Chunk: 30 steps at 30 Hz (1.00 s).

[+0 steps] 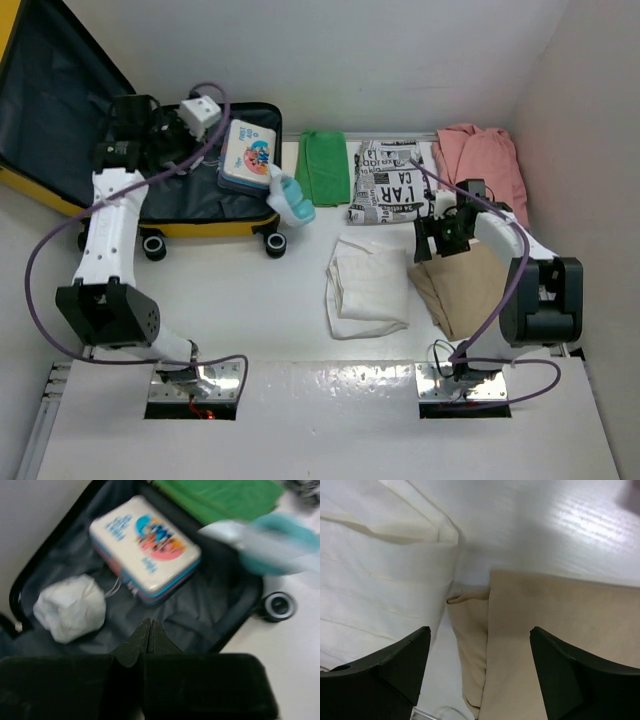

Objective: Pack the luggage

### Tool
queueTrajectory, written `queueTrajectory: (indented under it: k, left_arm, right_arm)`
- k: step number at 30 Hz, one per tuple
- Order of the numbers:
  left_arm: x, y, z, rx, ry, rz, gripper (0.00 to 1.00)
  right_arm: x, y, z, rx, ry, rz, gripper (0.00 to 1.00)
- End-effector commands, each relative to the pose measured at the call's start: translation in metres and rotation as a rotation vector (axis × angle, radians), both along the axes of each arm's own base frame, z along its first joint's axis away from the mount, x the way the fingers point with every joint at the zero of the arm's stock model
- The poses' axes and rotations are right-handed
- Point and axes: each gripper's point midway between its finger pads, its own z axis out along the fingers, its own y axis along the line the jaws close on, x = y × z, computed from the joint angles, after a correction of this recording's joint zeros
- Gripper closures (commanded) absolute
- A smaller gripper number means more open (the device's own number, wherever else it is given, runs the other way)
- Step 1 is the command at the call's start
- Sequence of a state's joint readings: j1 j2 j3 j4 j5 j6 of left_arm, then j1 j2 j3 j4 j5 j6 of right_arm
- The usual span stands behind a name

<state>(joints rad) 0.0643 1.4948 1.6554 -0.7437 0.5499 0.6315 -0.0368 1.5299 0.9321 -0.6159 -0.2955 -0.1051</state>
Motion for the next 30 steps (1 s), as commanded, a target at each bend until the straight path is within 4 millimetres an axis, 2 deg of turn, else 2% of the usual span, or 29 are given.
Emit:
queueTrajectory:
  k: [1,2,3,4,6,7,9,10,11,12,13,14,16,17,19,22,23,24,25,26,27,28,29,30]
  left_arm:
    - [0.022,0.06,-0.05,-0.037,0.169,0.168,1.0]
    - [0.027,0.072,-0.054,-0.059,0.179,0.195,1.0]
    - [0.031,0.092,-0.073,-0.087,0.222,0.226,1.0]
    - [0.034,0.099,-0.074,-0.088,0.22,0.229,1.0]
    - [0.03,0.103,-0.081,-0.072,0.228,0.212,1.0]
    - [0.026,0.101,-0.083,-0.073,0.216,0.163,0.97]
    - [0.021,0.095,-0.081,-0.074,0.2,0.126,0.65]
    - [0.021,0.085,-0.077,-0.07,0.192,0.105,0.4]
    - [0.016,0.065,-0.077,-0.066,0.194,0.062,0.25]
    - [0.016,0.055,-0.075,-0.061,0.185,0.04,0.22]
    - [0.016,0.041,-0.075,-0.064,0.186,0.027,0.2]
    - [0.014,0.035,-0.079,-0.076,0.193,0.027,0.19]
    - [0.014,0.029,-0.07,-0.094,0.169,0.032,0.18]
    - [0.014,0.027,-0.072,-0.108,0.172,0.029,0.18]
    - [0.014,0.026,-0.065,-0.118,0.163,0.038,0.18]
    - [0.013,0.03,-0.056,-0.133,0.153,0.059,0.18]
    - [0.013,0.034,-0.056,-0.141,0.157,0.075,0.18]
    - [0.012,0.034,-0.048,-0.138,0.138,0.074,0.16]
    - [0.012,0.034,-0.048,-0.146,0.143,0.079,0.16]
    - [0.011,0.033,-0.041,-0.153,0.13,0.084,0.16]
    - [0.011,0.033,-0.041,-0.153,0.13,0.084,0.16]
    - [0.007,0.03,-0.037,-0.163,0.129,0.069,0.16]
    - [0.005,0.026,-0.033,-0.161,0.119,0.059,0.16]
    - [0.001,0.014,-0.038,-0.153,0.132,0.041,0.15]
  right_arm:
    - [0.031,0.006,0.017,0.029,-0.083,0.012,0.21]
    - [0.034,0.007,0.017,0.028,-0.085,0.015,0.21]
    - [0.04,0.007,0.021,0.029,-0.1,0.012,0.21]
    - [0.042,0.007,0.022,0.03,-0.101,0.014,0.21]
    - [0.045,0.007,0.022,0.028,-0.101,0.012,0.21]
    - [0.047,0.007,0.023,0.029,-0.101,0.009,0.21]
    - [0.049,0.011,0.027,0.049,-0.111,0.01,0.21]
    - [0.051,0.016,0.032,0.073,-0.117,0.003,0.21]
    - [0.054,0.021,0.035,0.082,-0.127,0.013,0.21]
    - [0.055,0.033,0.039,0.095,-0.139,0.037,0.21]
    - [0.065,0.041,0.049,0.106,-0.183,0.046,0.21]
    - [0.065,0.061,0.055,0.118,-0.201,0.099,0.21]
    - [0.076,0.081,0.072,0.155,-0.268,0.151,0.21]
    - [0.074,0.101,0.073,0.161,-0.287,0.227,0.19]
    - [0.07,0.12,0.076,0.179,-0.284,0.327,0.17]
    - [0.065,0.13,0.077,0.153,-0.361,0.538,0.14]
    - [0.054,0.125,0.063,0.129,-0.367,0.599,0.14]
    - [0.062,0.125,0.063,0.111,-0.43,0.627,0.14]
    - [0.058,0.12,0.049,0.064,-0.437,0.68,0.14]
    - [0.06,0.119,0.048,0.047,-0.451,0.716,0.14]
    - [0.06,0.116,0.035,0.046,-0.399,0.701,0.14]
    - [0.079,0.118,0.054,0.038,-0.432,0.677,0.14]
    - [0.076,0.115,0.053,0.047,-0.378,0.652,0.14]
    - [0.073,0.111,0.04,0.085,-0.271,0.546,0.16]
